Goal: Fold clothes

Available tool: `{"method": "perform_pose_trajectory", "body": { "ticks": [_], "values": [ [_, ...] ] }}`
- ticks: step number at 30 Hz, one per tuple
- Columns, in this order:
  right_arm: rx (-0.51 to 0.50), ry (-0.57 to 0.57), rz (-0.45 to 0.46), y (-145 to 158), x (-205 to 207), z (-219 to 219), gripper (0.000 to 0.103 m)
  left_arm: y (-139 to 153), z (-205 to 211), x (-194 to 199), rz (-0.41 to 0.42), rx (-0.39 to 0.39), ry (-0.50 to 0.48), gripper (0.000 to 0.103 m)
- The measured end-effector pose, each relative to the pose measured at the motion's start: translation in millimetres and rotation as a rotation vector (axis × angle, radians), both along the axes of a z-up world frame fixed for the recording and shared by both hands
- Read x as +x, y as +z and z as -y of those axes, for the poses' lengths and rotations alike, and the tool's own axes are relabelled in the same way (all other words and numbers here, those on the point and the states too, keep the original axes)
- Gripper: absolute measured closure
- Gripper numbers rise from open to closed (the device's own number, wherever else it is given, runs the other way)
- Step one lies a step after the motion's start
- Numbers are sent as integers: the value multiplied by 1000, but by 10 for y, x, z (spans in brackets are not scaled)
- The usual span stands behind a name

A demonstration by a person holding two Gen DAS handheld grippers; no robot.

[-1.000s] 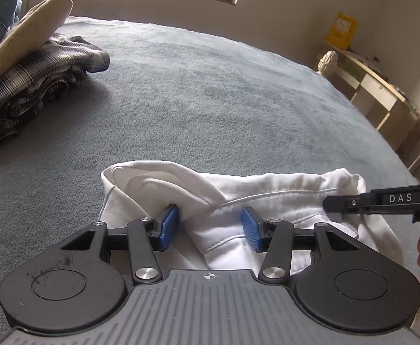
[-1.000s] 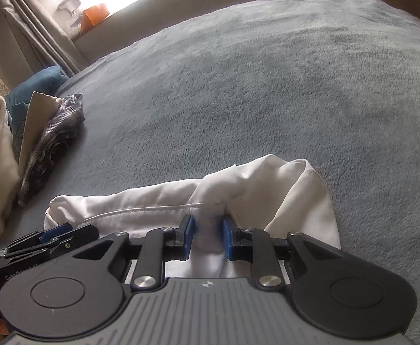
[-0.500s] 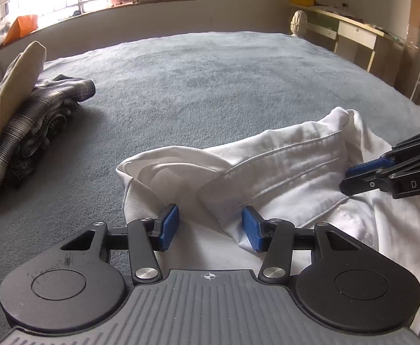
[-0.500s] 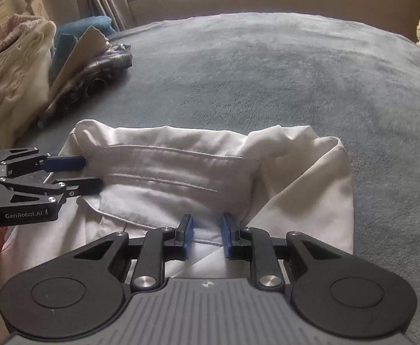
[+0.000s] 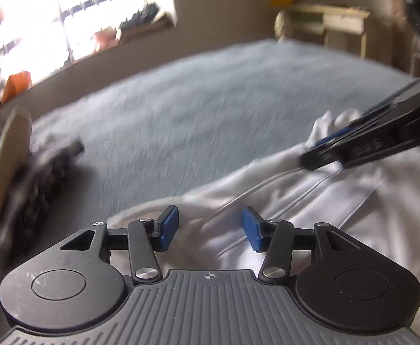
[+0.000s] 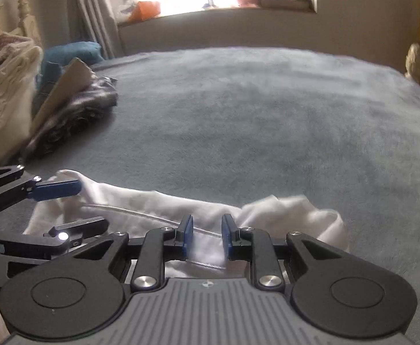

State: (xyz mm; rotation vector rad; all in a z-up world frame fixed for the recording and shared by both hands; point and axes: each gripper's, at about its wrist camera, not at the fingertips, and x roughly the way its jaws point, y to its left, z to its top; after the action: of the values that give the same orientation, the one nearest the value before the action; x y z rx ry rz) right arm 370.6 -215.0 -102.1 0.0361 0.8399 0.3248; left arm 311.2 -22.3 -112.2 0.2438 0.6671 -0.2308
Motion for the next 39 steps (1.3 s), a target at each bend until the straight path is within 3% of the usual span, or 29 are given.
{"method": "perform_pose_trajectory", "body": {
  "ticks": [4, 8, 12, 16, 20, 25, 29, 32, 33, 36, 39],
  "values": [
    [93, -42, -22, -67, 41, 165, 82, -80, -167, 44, -24, -79, 39, 50],
    [165, -59, 21, 162, -5, 332, 81, -72, -170, 46, -21, -70, 29, 50],
    [133, -91, 45, 182, 48, 459, 81, -93, -160, 43, -18, -73, 29, 48],
    [97, -177, -41, -105, 205, 639, 82, -101, -163, 36, -13, -79, 28, 47],
    [359, -321, -62, -50, 145, 1053, 81, -100, -176, 43, -20, -88, 35, 45],
    [456, -317, -23, 153, 180, 1127, 81, -107, -169, 42, -14, -88, 44, 44],
    [390, -254, -33, 130, 279, 936, 81, -115, -173, 25, -8, -93, 52, 43],
    [291, -310, -100, -94, 358, 955, 84, -112, -172, 27, -8, -92, 53, 43],
    [330, -341, -115, -126, 352, 1025, 90, -109, -171, 29, -10, -90, 53, 42],
    [402, -430, -140, -110, 292, 1169, 88, -106, -176, 39, -13, -91, 54, 42],
    [353, -330, -106, 151, 172, 1007, 87, -101, -185, 49, -17, -95, 57, 40]
  ]
}}
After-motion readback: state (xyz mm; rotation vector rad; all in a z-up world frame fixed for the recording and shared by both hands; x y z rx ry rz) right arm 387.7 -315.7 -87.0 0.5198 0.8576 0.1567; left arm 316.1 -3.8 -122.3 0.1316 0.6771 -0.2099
